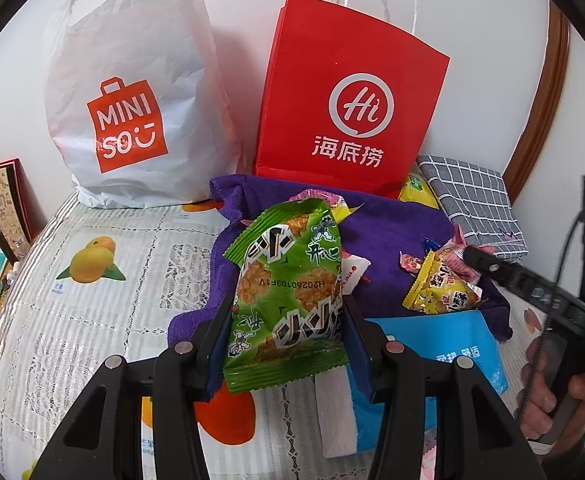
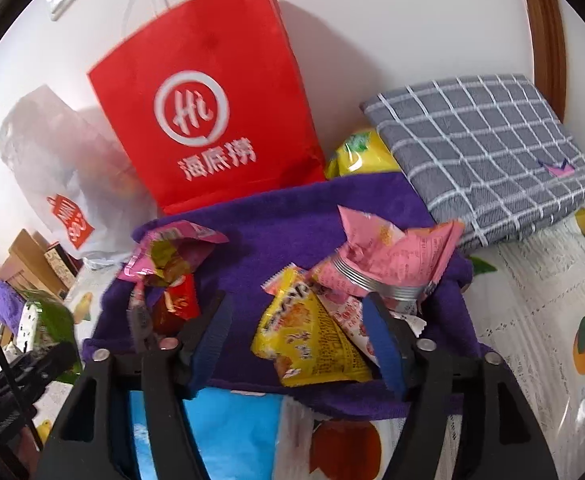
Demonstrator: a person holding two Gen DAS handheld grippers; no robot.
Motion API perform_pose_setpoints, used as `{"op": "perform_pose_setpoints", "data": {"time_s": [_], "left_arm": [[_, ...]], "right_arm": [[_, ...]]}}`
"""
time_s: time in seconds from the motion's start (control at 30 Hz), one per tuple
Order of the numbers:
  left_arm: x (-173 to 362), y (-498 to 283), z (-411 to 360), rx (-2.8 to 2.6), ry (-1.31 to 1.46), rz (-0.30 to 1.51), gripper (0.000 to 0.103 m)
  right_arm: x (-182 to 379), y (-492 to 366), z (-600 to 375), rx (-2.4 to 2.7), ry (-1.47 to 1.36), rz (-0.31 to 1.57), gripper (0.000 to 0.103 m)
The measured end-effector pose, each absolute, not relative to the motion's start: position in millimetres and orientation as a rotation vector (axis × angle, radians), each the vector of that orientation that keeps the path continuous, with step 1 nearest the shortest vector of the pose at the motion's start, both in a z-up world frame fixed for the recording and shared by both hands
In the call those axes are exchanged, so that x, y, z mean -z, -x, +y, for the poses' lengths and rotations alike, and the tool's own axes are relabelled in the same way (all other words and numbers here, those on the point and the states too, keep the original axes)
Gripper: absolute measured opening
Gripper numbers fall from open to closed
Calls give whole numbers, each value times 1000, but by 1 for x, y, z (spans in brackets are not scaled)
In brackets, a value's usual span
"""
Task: Organize snacks
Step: 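Lower and release the yellow snack bag with the right tool while the left tool releases the cracker bag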
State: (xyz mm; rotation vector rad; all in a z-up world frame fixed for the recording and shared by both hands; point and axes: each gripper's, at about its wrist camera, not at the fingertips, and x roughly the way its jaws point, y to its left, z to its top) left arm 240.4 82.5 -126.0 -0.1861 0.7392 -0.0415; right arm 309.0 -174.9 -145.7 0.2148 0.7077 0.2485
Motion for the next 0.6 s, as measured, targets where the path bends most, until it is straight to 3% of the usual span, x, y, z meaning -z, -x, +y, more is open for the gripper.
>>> {"op": "perform_pose_setpoints", "data": {"time_s": [0.07,0.6], "left_arm": [[128,-242,84,37,186,743,48],[108,-266,66,100,201,773,48]], "right_arm": [[137,-301,-172,-237,-178,665,81],[113,-280,-174,-225,-59,586,81]]}}
